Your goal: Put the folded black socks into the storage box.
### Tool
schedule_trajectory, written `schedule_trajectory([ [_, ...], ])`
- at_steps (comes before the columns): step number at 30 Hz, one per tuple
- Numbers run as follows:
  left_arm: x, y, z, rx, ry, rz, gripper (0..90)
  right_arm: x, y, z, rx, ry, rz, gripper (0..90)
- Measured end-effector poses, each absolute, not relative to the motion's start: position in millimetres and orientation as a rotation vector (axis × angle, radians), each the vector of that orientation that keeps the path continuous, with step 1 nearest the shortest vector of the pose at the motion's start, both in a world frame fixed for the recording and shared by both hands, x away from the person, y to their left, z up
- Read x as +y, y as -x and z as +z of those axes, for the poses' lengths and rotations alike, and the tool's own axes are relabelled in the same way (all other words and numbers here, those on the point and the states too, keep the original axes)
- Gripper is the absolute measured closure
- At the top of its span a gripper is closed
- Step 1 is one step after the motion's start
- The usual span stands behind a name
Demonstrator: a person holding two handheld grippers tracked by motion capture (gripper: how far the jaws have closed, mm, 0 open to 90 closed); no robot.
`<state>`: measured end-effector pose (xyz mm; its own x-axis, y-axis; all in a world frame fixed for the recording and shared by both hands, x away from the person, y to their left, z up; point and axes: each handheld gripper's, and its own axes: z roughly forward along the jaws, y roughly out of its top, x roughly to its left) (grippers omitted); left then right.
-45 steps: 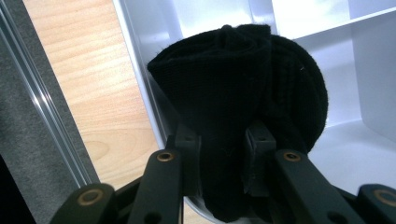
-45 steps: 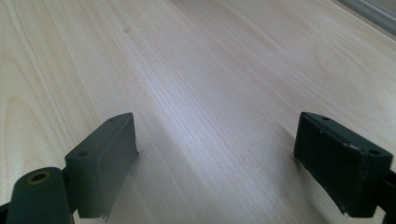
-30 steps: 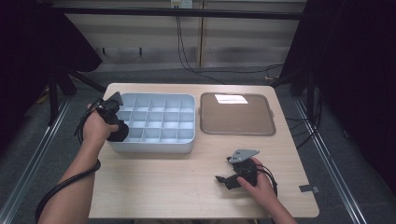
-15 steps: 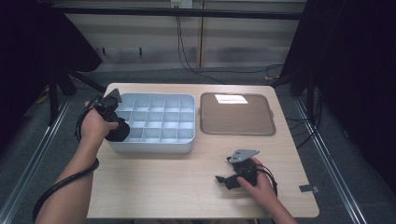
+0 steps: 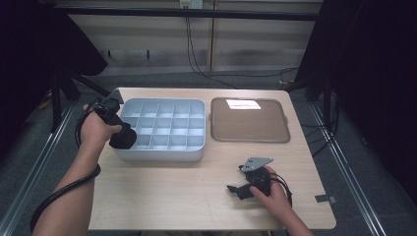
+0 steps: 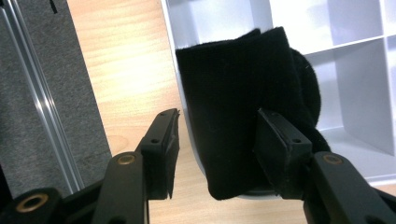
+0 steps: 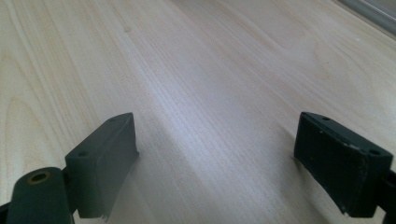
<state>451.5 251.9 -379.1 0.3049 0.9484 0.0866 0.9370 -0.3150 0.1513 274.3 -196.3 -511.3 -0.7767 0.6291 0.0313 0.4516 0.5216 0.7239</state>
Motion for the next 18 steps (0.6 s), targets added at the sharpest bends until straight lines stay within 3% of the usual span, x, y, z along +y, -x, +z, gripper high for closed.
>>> schedule_trajectory([
  [10, 252.0, -454.6, -361.4, 1.793, -2.449, 0.232, 49.6, -196.3, -274.4, -511.3, 2.528, -0.912, 1.101, 12.6],
  [18, 251.1, -456.6, -356.0, 1.778, -2.447, 0.211, 55.7, -196.3, -274.5, -511.3, 2.527, -0.913, 1.1, 12.6],
])
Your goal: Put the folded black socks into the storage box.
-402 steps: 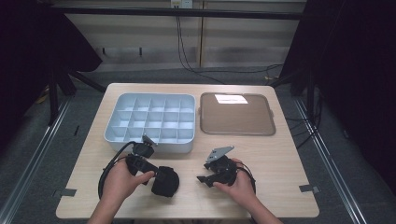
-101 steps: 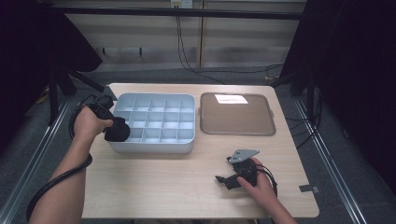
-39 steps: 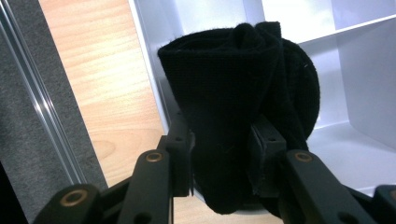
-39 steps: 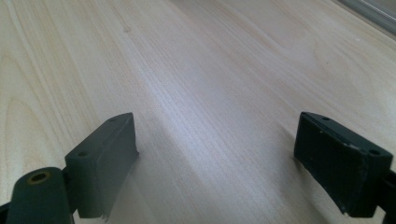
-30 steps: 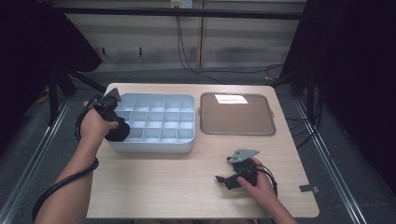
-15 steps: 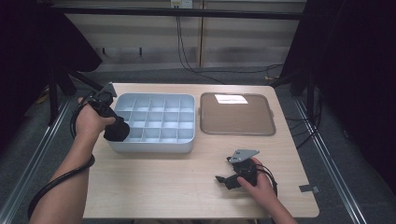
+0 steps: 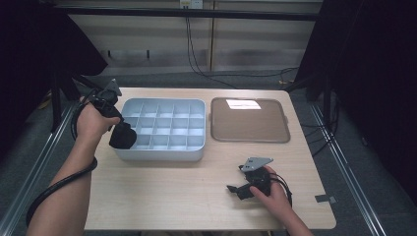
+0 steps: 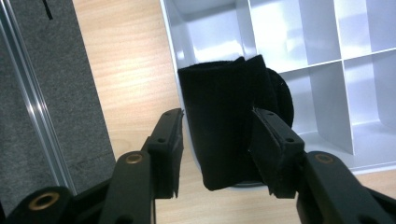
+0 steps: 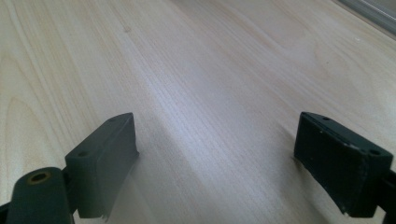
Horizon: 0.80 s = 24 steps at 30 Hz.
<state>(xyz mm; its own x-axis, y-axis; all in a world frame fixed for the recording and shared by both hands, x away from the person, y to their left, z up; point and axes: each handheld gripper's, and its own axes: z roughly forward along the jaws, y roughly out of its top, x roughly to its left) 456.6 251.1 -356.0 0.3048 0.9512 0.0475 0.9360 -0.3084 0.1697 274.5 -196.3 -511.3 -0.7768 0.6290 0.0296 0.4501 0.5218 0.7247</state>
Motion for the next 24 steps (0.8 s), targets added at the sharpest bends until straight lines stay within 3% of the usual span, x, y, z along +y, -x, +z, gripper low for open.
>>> schedule_trajectory([
  [9, 247.0, -459.2, -348.8, 1.737, -2.459, 0.199, 64.9, -196.3, -274.5, -511.3, 2.527, -0.912, 1.101, 12.6],
  [22, 247.8, -462.7, -347.0, 1.703, -2.476, 0.143, 90.0, -196.3, -274.6, -511.4, 2.527, -0.913, 1.101, 12.6],
  [24, 248.1, -463.7, -349.1, 1.697, -2.479, 0.141, 90.0, -196.3, -274.7, -511.4, 2.528, -0.911, 1.101, 12.6],
])
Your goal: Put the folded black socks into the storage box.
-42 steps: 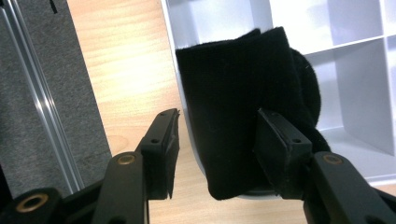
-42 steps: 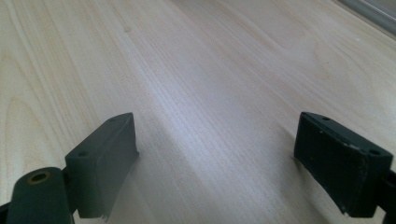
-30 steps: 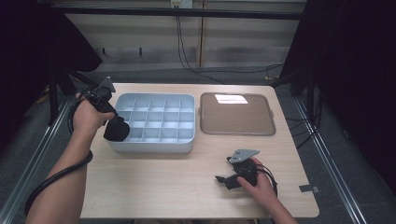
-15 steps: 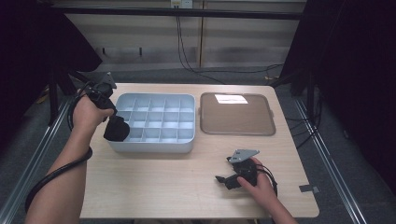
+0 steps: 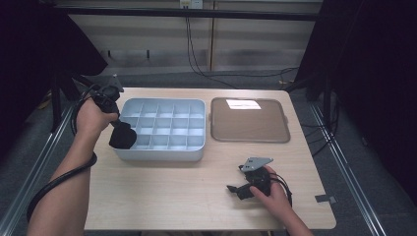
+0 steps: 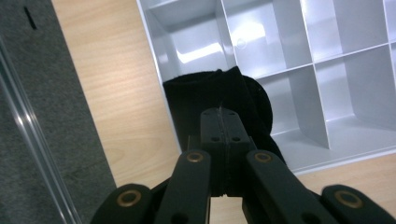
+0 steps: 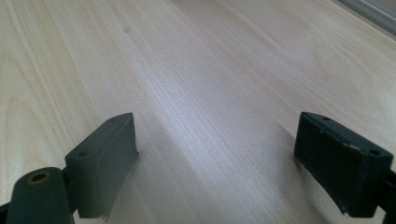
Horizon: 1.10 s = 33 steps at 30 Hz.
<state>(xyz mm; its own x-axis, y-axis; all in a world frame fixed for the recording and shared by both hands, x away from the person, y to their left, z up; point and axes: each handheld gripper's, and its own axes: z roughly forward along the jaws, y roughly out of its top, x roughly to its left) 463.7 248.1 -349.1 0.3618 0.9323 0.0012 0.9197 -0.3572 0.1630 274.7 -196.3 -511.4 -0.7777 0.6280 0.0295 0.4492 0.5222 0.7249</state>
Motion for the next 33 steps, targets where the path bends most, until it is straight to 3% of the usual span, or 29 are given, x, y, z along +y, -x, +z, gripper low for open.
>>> schedule_trajectory([
  [33, 242.9, -467.7, -399.3, 1.696, -2.549, 0.089, 90.0, -196.2, -274.9, -511.4, 2.528, -0.911, 1.101, 12.6],
])
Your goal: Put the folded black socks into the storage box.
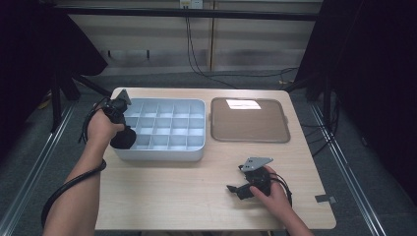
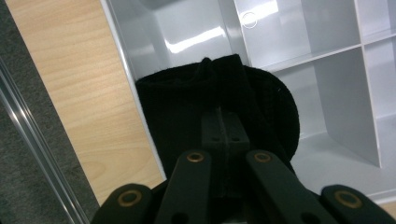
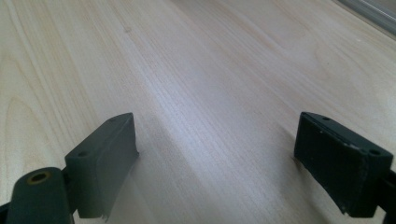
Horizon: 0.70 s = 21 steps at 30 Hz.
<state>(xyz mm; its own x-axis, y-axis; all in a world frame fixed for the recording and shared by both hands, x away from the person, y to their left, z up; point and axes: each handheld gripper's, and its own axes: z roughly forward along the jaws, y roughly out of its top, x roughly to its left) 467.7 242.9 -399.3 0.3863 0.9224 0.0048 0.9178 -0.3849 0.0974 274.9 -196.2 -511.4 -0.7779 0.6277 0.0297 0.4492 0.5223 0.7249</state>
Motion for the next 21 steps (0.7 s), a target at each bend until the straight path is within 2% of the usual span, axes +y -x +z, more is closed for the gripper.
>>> schedule_trajectory([
  [15, 244.2, -461.6, -413.9, 1.697, -2.573, 0.087, 90.0, -196.2, -275.0, -511.5, 2.527, -0.908, 1.101, 12.6],
  [21, 246.1, -460.2, -430.5, 1.731, -2.596, 0.035, 90.0, -196.1, -274.8, -511.4, 2.529, -0.913, 1.1, 12.6],
])
